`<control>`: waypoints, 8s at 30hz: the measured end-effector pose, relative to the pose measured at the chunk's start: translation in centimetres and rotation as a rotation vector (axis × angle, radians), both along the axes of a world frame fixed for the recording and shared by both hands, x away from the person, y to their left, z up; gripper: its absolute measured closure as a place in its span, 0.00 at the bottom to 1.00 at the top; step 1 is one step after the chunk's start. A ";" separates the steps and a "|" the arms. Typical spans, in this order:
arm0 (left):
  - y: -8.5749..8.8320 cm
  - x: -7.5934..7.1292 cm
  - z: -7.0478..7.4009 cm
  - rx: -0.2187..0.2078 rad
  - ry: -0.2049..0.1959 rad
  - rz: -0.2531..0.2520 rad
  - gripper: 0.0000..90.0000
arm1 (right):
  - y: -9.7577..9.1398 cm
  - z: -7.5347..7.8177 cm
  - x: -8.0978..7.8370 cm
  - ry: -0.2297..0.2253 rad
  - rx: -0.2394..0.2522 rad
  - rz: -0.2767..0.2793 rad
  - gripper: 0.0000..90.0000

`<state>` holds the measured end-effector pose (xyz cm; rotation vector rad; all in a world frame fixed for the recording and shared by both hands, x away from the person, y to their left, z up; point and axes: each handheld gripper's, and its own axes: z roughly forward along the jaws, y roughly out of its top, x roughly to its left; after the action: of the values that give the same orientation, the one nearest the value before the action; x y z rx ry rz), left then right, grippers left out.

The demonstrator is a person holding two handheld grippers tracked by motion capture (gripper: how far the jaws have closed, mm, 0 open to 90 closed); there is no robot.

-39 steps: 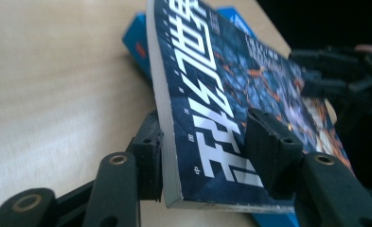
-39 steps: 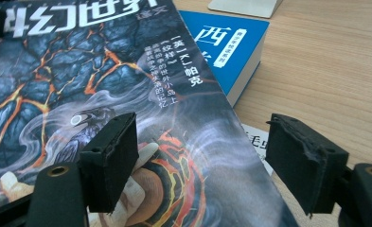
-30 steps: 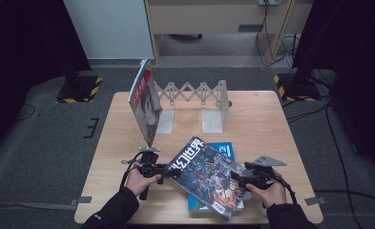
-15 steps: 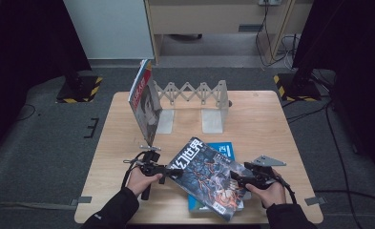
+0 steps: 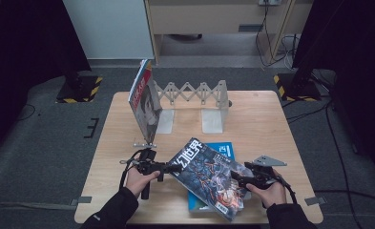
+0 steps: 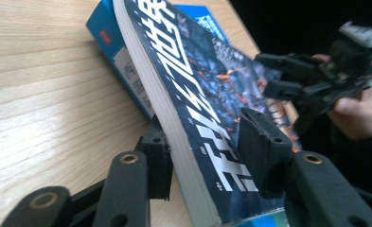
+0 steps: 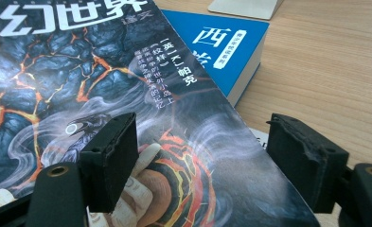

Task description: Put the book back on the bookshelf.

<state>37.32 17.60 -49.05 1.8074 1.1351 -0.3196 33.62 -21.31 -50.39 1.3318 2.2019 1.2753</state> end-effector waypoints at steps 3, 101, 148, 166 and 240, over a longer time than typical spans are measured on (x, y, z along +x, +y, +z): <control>0.0 -0.2 -0.5 0.029 0.004 0.002 0.55 | 0.0 0.0 0.0 0.001 0.003 0.001 0.29; 1.2 1.5 13.5 -0.216 -0.148 0.163 0.91 | -7.0 -0.7 2.0 0.010 -0.081 -0.230 0.27; 6.9 4.2 26.4 0.041 -0.525 0.529 0.91 | -8.0 -3.5 3.2 0.046 -0.240 -0.209 0.05; 5.8 7.2 25.7 0.131 -0.565 0.635 0.91 | -8.0 -3.5 3.2 0.047 -0.240 -0.209 0.05; 0.6 11.3 17.7 0.303 -0.585 0.659 0.91 | -8.0 -3.5 3.3 0.045 -0.241 -0.211 0.04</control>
<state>48.58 18.20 -31.38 1.5036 1.3005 0.7528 36.91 -29.27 -53.91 1.4603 2.0978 0.8824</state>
